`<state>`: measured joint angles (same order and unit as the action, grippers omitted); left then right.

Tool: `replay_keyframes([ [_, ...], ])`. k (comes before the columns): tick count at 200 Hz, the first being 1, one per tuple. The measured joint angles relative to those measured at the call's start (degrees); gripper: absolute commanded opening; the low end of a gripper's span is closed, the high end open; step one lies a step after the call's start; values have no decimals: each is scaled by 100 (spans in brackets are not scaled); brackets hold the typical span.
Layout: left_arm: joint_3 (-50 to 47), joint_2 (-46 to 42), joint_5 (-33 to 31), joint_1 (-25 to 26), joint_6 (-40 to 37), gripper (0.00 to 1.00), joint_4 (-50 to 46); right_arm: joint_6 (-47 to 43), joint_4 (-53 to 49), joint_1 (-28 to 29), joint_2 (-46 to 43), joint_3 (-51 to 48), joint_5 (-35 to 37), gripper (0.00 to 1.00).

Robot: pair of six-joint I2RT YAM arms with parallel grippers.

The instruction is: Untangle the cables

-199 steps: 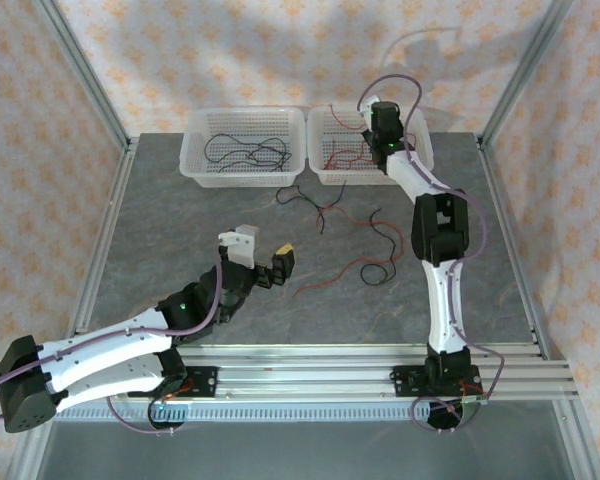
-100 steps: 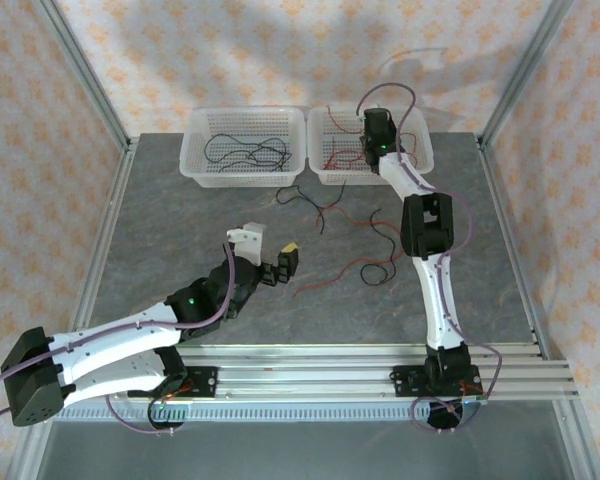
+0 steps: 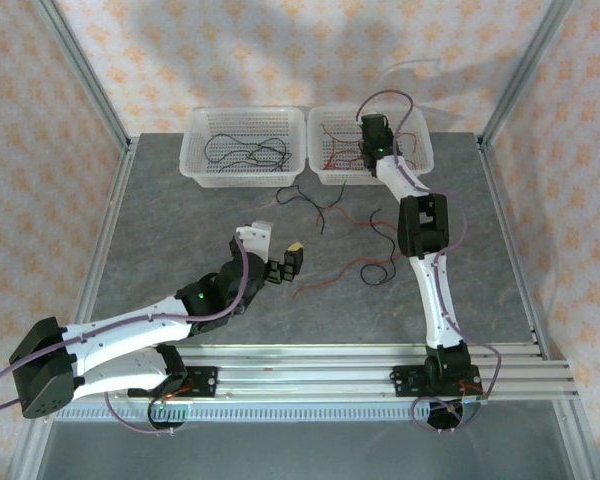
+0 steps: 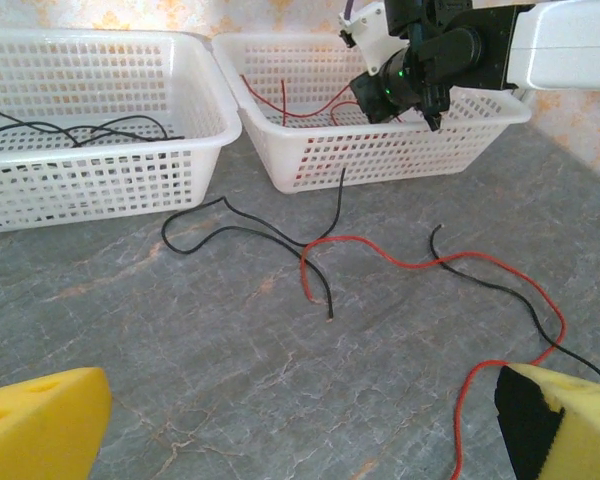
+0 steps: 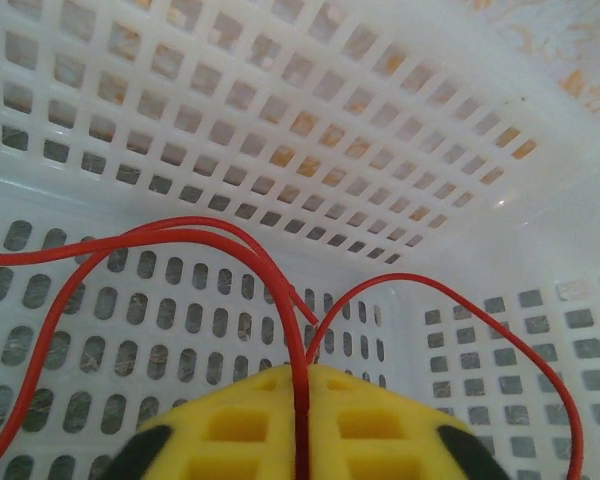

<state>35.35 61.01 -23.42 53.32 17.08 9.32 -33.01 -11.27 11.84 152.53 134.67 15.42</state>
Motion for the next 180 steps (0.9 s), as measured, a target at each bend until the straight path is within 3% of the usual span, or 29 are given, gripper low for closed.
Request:
replay_keyframes([
  [40, 61, 0, 0, -13, 0, 99, -15, 328, -160, 0, -15, 286, -160, 40],
  [107, 61, 0, 107, -101, 168, 99, -122, 999, -824, 0, -844, 350, -343, 45],
  [155, 61, -48, 304, -181, 345, 99, -225, 2199, -1744, 0, -2256, 273, -435, 50],
  [180, 61, -184, 393, -247, 461, 91, -264, 2957, -1893, 0, -3659, -1003, -765, 58],
])
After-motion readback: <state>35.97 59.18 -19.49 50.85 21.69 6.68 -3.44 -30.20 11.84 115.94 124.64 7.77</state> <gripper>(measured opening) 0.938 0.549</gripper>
